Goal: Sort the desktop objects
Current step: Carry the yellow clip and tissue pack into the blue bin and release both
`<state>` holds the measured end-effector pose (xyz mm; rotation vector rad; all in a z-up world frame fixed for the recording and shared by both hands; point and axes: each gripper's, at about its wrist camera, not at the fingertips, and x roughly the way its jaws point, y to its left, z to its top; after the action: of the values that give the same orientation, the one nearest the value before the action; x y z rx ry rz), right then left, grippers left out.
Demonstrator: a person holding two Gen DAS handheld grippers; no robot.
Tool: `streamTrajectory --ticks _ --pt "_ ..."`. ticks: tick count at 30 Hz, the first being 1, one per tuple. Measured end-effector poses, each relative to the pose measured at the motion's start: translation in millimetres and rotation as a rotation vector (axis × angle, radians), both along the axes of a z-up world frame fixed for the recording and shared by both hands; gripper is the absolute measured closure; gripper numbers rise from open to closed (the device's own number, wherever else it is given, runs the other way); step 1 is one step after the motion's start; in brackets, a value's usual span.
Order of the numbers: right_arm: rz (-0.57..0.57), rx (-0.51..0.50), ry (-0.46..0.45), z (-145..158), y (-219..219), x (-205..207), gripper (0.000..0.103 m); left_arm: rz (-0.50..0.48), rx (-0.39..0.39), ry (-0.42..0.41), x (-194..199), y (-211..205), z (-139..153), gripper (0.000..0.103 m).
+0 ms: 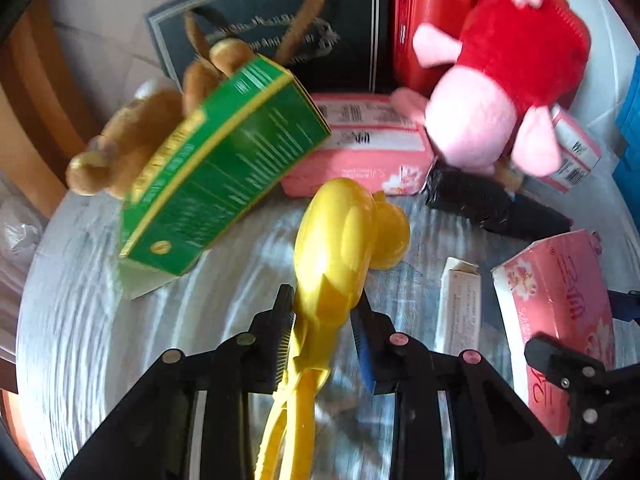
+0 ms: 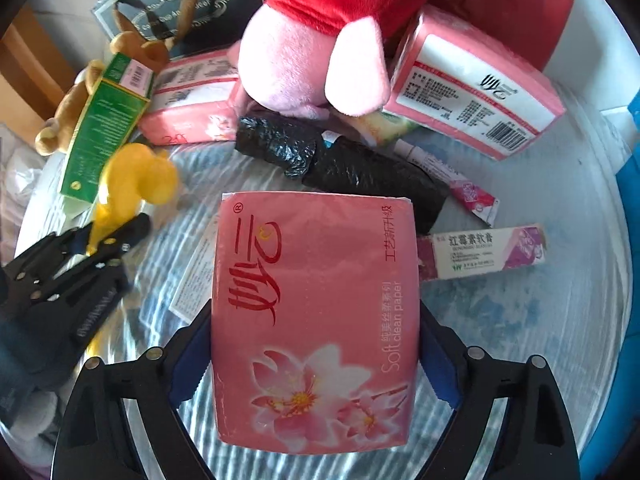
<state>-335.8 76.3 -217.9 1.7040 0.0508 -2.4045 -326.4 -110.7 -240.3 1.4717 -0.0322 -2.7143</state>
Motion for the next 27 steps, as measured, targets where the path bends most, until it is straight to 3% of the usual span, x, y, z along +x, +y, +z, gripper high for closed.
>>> streamTrajectory --ticks 14,27 --pt "0.028 -0.032 0.266 101.5 9.9 67.9 0.013 0.029 0.033 0.234 105.1 5.2 97.9 0.075" --pt "-0.023 -0.068 0.454 191.3 61.5 173.7 0.013 -0.022 0.034 0.394 189.2 31.6 172.7 0.075"
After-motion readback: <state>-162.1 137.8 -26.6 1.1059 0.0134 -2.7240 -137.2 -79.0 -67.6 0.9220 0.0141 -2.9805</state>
